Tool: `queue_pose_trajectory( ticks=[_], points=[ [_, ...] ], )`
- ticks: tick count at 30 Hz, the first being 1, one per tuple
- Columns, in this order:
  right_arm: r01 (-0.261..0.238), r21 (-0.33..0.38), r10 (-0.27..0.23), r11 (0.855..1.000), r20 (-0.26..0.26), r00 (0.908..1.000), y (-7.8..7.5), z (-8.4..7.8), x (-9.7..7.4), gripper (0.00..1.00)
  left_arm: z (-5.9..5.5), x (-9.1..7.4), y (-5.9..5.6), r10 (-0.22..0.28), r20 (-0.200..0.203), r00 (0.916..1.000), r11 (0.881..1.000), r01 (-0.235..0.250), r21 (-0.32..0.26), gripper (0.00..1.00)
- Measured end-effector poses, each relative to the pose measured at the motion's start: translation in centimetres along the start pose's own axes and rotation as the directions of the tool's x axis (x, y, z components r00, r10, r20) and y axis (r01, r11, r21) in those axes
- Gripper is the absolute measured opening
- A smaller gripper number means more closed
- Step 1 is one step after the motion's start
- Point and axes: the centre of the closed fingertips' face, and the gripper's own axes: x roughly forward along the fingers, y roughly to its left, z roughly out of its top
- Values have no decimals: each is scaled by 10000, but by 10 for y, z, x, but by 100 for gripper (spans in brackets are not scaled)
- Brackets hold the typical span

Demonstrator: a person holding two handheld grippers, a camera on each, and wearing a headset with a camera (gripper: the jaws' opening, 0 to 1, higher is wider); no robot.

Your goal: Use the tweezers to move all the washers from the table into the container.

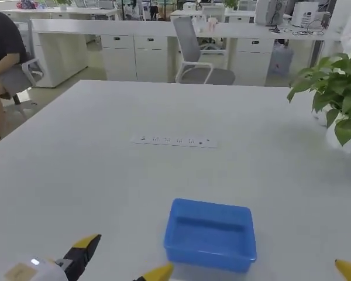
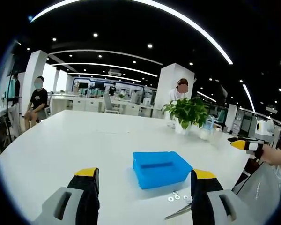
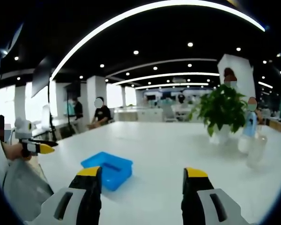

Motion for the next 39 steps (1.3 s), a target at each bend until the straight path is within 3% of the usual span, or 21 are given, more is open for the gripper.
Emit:
queue_pose_trajectory(
  ticks=[16,29,35,39],
  points=[
    [-302,-357,286,9989,-452,9986,6,-8,3,66,-1,-2,6,208,-20,9998,9998,-208,19,80],
    [-325,-311,310,9990,-490,9983,5,-9,3,66,-3,-1,8,311,-153,9994,9995,-310,69,79],
    [-235,-305,220,9993,-481,9986,2,-9,2,66,-4,0,4,127,-221,9997,9999,-126,72,79],
    [-357,-676,278,9971,-1140,9931,3,-19,2,61,-10,-1,-1,-219,-615,9979,9997,226,106,73]
  ],
)
